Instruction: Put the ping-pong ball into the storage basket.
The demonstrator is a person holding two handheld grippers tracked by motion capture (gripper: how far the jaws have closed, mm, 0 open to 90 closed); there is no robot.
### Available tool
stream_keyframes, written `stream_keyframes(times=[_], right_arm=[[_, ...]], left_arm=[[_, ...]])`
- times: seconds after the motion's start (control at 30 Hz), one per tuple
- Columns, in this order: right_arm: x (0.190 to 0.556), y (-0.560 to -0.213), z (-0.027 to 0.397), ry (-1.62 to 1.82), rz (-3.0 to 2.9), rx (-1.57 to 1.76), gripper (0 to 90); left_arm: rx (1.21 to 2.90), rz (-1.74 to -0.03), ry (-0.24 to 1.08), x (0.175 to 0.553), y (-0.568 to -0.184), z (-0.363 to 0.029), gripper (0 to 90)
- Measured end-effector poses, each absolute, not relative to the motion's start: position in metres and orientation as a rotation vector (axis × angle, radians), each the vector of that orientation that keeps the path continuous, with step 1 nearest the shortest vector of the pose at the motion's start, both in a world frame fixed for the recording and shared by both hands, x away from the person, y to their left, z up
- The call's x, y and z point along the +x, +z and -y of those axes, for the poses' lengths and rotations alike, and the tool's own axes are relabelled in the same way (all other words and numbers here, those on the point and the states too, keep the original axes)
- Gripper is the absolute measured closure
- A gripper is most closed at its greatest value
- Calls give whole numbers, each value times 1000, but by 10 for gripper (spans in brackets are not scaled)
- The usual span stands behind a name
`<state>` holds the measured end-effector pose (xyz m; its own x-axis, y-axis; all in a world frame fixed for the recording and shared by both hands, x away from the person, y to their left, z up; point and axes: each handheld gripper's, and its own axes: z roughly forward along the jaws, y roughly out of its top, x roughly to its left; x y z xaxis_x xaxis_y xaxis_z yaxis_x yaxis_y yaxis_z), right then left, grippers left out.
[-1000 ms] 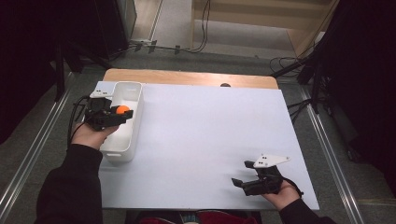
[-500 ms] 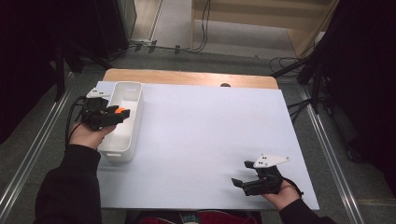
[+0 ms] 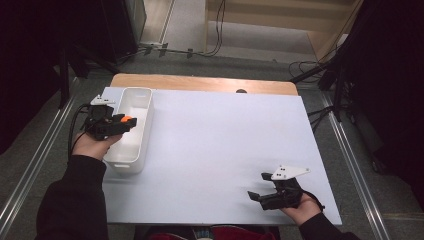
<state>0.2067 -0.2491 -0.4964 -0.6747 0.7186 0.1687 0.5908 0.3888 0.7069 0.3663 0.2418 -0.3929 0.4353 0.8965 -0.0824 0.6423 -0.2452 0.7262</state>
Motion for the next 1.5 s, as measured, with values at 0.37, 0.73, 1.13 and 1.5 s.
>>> stream_keyframes(times=[0.37,0.73,1.13,1.5], right_arm=[[207,-497,249,1152,-2482,1178,145],[206,-497,248,1144,-2488,1174,145],[205,-497,248,1145,-2488,1166,145],[202,-497,249,1126,-2489,1173,145]], left_arm=[[1969,-1280,452,366,-391,-241,380],[1988,-1185,394,359,-385,-228,336],[2023,-1086,342,353,-384,-208,335],[2040,-1014,268,351,-388,-189,335]])
